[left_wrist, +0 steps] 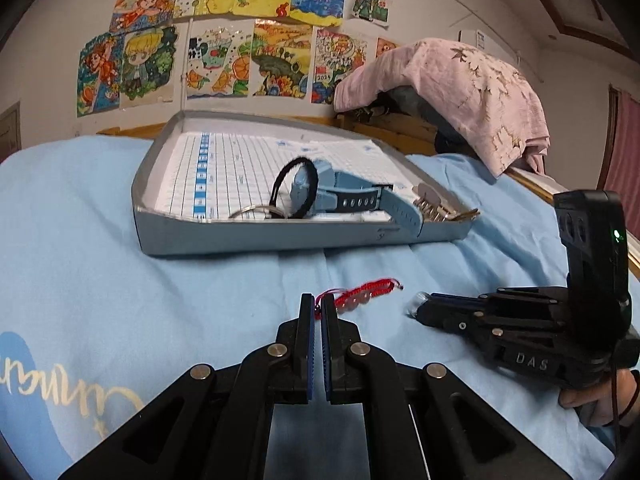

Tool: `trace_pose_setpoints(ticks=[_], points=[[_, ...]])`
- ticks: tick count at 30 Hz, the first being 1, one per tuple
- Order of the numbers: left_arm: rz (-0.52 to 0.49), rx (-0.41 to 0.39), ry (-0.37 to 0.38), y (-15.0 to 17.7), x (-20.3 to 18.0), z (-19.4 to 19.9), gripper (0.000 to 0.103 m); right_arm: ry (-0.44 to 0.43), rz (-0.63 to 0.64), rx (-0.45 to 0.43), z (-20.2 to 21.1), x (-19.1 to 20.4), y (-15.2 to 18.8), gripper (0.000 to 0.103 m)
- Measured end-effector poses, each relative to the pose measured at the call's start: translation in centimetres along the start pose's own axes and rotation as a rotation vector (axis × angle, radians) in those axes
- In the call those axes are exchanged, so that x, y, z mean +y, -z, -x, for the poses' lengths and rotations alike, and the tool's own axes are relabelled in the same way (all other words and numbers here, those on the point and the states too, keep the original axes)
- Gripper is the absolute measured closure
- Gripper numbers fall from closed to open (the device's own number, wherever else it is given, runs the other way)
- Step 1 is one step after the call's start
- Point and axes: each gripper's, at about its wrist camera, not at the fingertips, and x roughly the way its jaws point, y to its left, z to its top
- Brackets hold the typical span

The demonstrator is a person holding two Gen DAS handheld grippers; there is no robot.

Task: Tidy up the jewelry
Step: 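Grasp the red bracelet with the left tool while the right grasps the small silver ring, then carry the bracelet into the tray with the left tool while the right carries the ring there, then release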

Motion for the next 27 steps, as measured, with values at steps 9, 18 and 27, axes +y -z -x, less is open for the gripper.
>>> trace_pose_setpoints(ticks=[9, 18, 27], points=[[0.015, 0.016, 0.012, 0.5, 0.4, -0.7, 0.1, -0.053, -0.06, 0.045, -1.4, -0.7, 0.1, 0.094], [-0.005, -0.006, 0.031, -0.3, -0.3, 0.0, 0.1, -0.046, -0.055, -0.01, -0.7, -0.4, 0.6, 0.095], [0.023, -0.044, 0.037, -5.5, -1.1, 2.1, 0.1, -0.066, -0.095, -0.145, 1.7, -1.5, -0.6, 0.095]])
